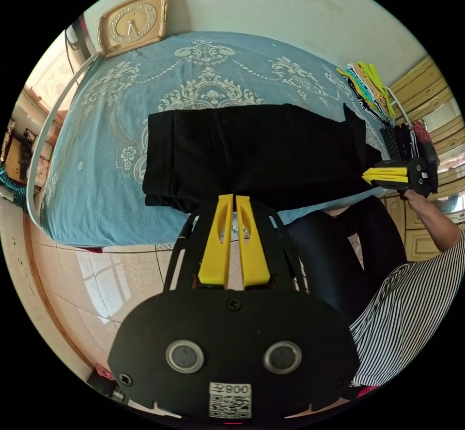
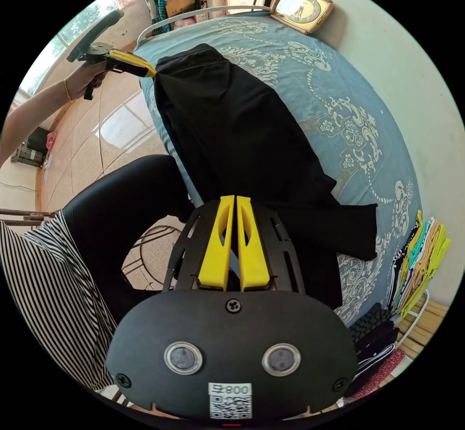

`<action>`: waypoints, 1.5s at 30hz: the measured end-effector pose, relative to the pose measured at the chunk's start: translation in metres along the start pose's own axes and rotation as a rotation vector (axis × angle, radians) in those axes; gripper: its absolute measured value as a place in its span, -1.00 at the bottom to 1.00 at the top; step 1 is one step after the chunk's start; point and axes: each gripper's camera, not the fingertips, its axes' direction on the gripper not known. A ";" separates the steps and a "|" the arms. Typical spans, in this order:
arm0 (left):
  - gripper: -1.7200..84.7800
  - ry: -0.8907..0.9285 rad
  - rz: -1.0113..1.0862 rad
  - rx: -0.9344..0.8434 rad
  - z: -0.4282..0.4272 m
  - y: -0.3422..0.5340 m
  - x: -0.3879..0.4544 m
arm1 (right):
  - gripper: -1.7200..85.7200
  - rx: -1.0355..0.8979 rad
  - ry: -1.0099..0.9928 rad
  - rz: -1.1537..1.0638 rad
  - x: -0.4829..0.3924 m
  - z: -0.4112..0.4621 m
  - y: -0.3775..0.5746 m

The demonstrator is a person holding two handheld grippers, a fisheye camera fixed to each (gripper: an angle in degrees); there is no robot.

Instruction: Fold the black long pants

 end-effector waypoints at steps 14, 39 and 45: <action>-0.96 0.012 -0.015 -0.009 -0.039 0.062 0.013 | -0.95 -0.041 -0.076 0.053 -0.023 0.044 0.021; -0.95 0.149 -0.030 -0.038 -0.135 0.019 0.094 | -0.93 0.008 -0.232 0.194 -0.001 0.178 0.144; -0.93 0.213 0.142 0.058 -0.195 -0.021 0.156 | -0.91 0.148 -0.489 0.479 0.049 0.215 0.229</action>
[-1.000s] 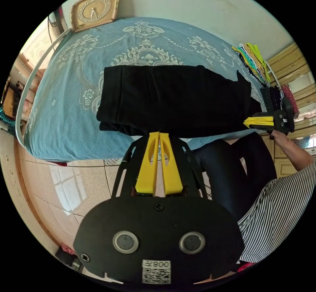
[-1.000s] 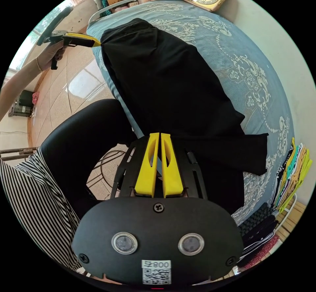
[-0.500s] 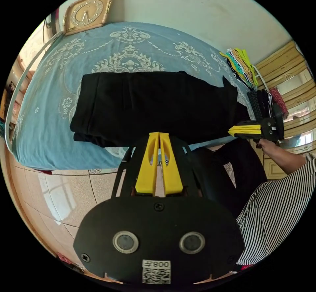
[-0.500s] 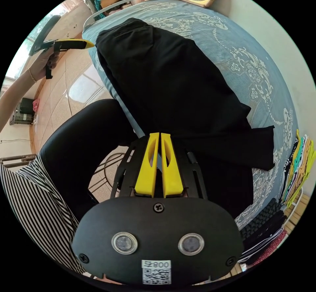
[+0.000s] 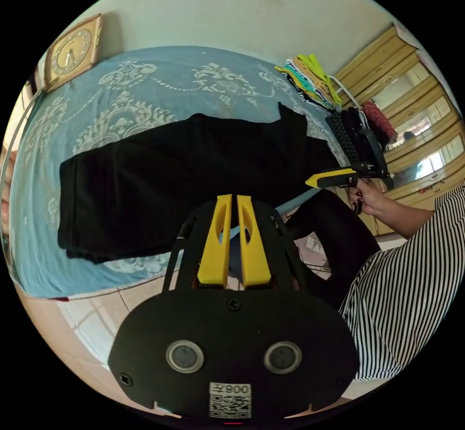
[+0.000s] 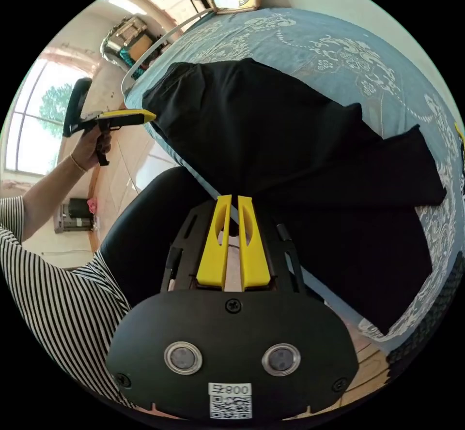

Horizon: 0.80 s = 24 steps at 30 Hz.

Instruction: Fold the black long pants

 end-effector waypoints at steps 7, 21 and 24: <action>-0.91 0.226 0.291 -0.041 0.017 -0.120 0.119 | -0.83 0.223 -0.063 0.287 0.145 -0.044 0.042; -0.82 0.111 0.314 -0.183 -0.010 -0.268 0.214 | -0.82 0.119 0.230 0.433 0.297 0.017 -0.001; -0.84 0.089 0.314 -0.171 -0.032 -0.285 0.231 | -0.87 0.121 0.277 0.450 0.316 0.032 0.018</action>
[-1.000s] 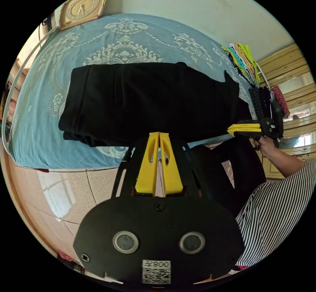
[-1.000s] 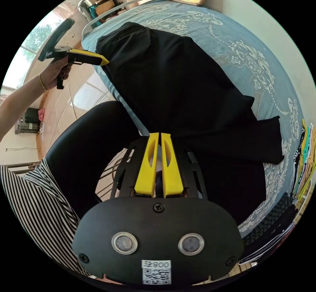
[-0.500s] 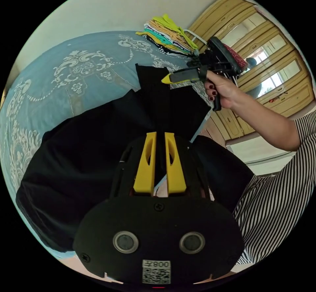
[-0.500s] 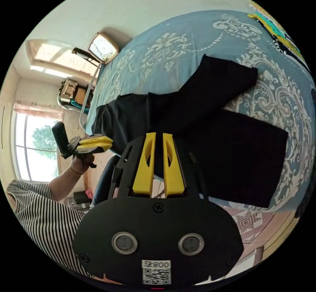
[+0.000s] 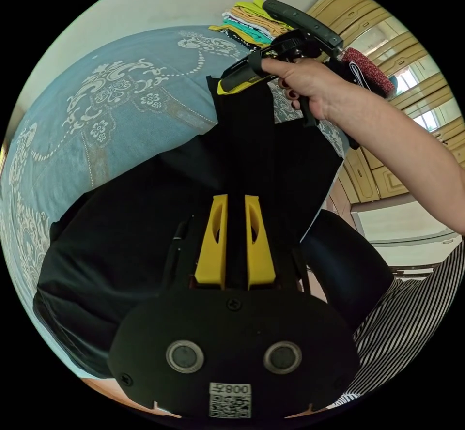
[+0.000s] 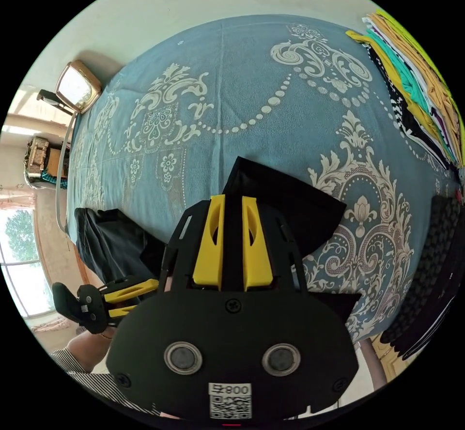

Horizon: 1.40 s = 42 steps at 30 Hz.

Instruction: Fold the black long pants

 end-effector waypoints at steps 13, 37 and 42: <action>-0.93 -0.087 0.059 0.088 -0.136 -0.063 0.074 | -0.96 0.174 -0.521 0.024 0.165 0.022 0.109; -0.93 -0.080 0.208 -0.177 -0.184 -0.204 0.188 | -0.96 0.295 -1.037 0.383 0.449 0.172 0.434; -0.93 -0.084 0.226 -0.183 -0.194 -0.223 0.196 | -0.95 0.302 -1.028 0.372 0.453 0.182 0.461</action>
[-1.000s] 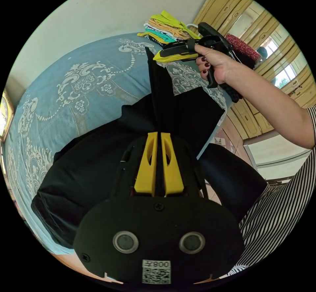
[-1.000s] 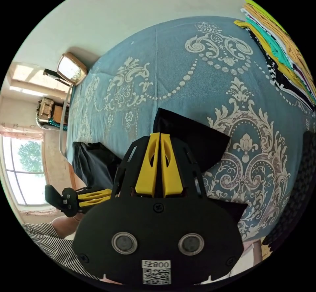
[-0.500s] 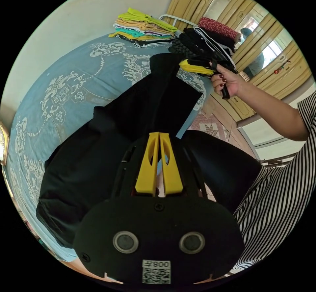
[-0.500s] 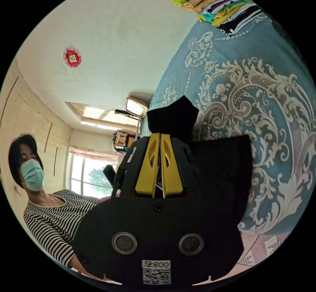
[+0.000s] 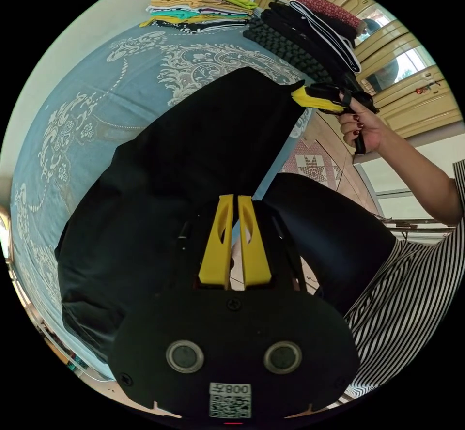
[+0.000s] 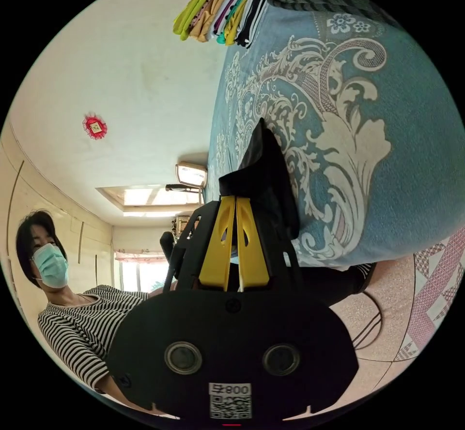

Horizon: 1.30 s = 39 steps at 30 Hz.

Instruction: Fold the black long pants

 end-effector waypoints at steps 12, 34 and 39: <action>-0.95 0.087 0.050 0.071 -0.012 -0.054 -0.009 | -0.79 0.131 -0.016 0.090 0.028 -0.007 0.049; -0.96 0.177 -0.026 0.001 0.132 -0.037 -0.071 | -0.89 0.126 0.044 0.191 -0.060 0.096 0.043; -0.96 0.186 -0.076 0.076 0.159 -0.012 -0.093 | -0.83 0.122 0.232 0.072 -0.133 0.123 0.021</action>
